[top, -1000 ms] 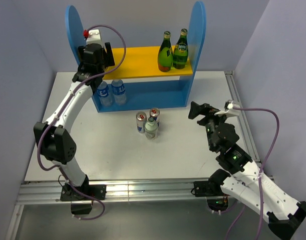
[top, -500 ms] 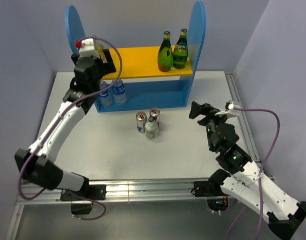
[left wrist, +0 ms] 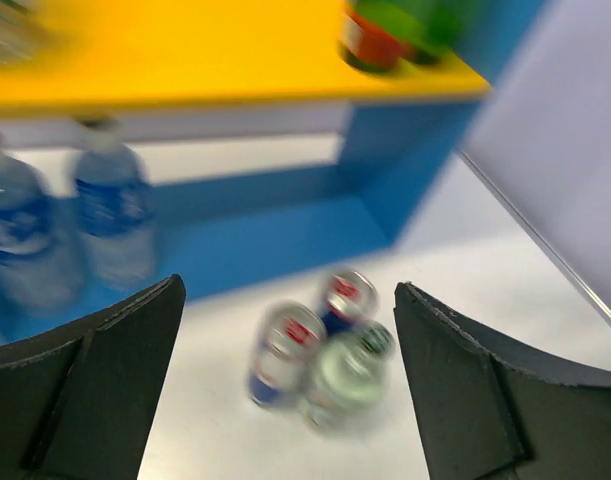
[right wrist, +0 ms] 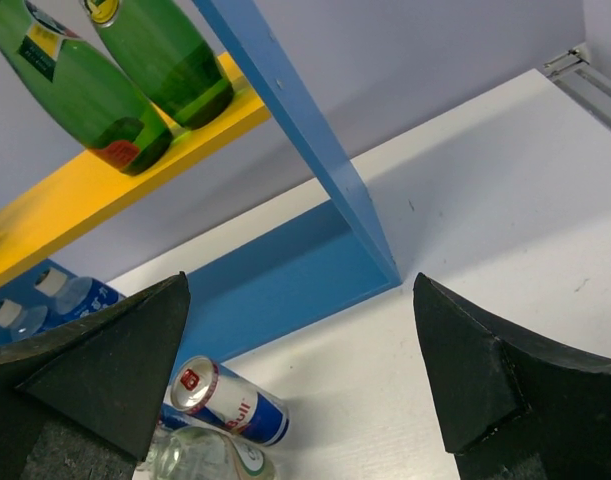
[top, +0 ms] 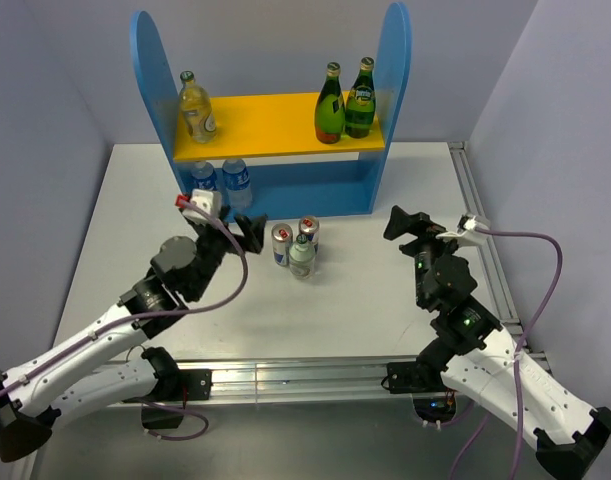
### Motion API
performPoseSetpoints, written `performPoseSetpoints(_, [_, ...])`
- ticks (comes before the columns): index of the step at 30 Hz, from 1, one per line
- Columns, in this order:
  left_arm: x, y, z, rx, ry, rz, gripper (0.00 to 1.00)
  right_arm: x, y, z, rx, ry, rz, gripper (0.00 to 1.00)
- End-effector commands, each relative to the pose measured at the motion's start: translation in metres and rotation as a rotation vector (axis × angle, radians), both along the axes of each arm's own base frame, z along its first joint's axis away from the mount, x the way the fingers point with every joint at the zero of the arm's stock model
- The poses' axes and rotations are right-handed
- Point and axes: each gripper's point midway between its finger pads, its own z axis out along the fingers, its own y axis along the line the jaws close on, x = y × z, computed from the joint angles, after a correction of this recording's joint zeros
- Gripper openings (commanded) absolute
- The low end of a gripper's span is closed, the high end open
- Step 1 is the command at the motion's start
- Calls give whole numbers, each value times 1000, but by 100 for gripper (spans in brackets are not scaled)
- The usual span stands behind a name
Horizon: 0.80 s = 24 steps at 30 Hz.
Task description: Place and organize the beverage onto the shelf
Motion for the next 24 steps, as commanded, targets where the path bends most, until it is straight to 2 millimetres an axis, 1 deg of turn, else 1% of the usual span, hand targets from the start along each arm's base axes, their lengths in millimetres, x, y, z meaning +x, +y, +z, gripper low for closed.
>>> performPoseSetpoints(1, [-26,-40,-28,-66,85,-169,93,4,0,10,35,-15,-29,100])
performPoseSetpoints(2, [-30,-47,-51,-49,128,-196,99,5,0,12,23,0,-31,100])
performPoseSetpoints(3, [-31,-53,-67,-45,163,-196,99,6,1,11,16,11,-33,100])
performPoseSetpoints(4, [-39,-62,-81,-51,194,-222,99,8,2,8,7,23,-33,100])
performPoseSetpoints(5, [-44,-63,-108,-24,229,-225,99,8,3,10,7,21,-28,100])
performPoseSetpoints(6, [-44,-67,-111,-53,211,-208,99,8,3,10,5,20,-27,100])
performPoseSetpoints(7, [-56,-77,-120,-62,223,-239,99,7,4,10,7,15,-22,100])
performPoseSetpoints(9, [-61,-82,-149,-39,256,-227,99,7,3,9,8,11,-22,100])
performPoseSetpoints(11, [-59,-88,-155,-66,258,-195,99,7,3,9,8,9,-22,100])
performPoseSetpoints(12, [-57,-93,-172,-29,281,-184,99,7,3,9,6,11,-22,100])
performPoseSetpoints(14, [-53,-106,-170,-40,264,-180,97,7,2,8,3,16,-28,100])
performPoseSetpoints(15, [-50,-111,-186,-3,279,-166,95,7,2,8,3,17,-31,100])
performPoseSetpoints(16, [-45,-113,-188,-7,272,-137,93,8,2,7,-1,19,-30,100])
performPoseSetpoints(17, [-40,-120,-185,-16,263,-123,92,8,2,7,1,19,-31,100])
performPoseSetpoints(18, [-37,-122,-201,22,271,-93,91,7,3,7,-2,20,-27,100])
performPoseSetpoints(19, [-34,-124,-203,29,265,-77,91,8,2,6,-1,21,-28,100])
performPoseSetpoints(20, [-26,-126,-198,16,246,-35,93,7,2,7,-1,19,-25,100])
performPoseSetpoints(21, [-23,-128,-212,55,250,-12,93,7,2,7,1,18,-25,100])
performPoseSetpoints(24, [-12,-138,-214,60,218,26,93,7,3,7,1,16,-24,100])
